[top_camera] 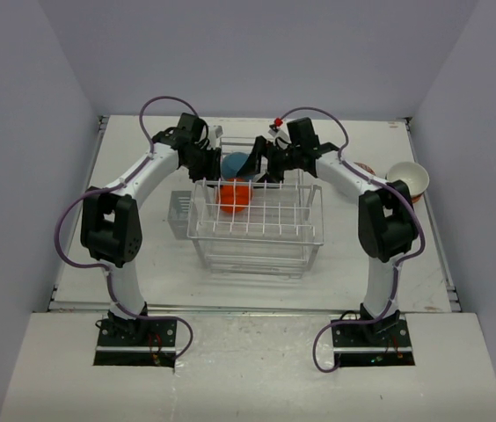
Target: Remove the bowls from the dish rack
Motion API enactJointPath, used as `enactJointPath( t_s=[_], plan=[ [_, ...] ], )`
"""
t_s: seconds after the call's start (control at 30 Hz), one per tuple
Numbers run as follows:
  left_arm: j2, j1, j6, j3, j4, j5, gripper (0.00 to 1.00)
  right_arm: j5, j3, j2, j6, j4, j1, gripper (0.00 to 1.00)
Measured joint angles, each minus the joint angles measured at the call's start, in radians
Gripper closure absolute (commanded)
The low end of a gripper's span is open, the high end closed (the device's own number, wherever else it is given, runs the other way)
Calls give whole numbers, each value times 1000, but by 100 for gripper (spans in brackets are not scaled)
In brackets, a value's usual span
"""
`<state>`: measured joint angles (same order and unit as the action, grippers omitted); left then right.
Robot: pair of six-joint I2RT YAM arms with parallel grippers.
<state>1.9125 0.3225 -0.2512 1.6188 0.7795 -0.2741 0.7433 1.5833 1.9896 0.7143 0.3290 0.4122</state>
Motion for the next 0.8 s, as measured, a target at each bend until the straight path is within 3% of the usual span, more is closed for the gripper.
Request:
enactJointPath(
  t_s=[0.8],
  plan=[
    [-21, -22, 2, -13, 5, 17, 70, 18, -69, 28, 15, -37, 13, 12]
  ],
)
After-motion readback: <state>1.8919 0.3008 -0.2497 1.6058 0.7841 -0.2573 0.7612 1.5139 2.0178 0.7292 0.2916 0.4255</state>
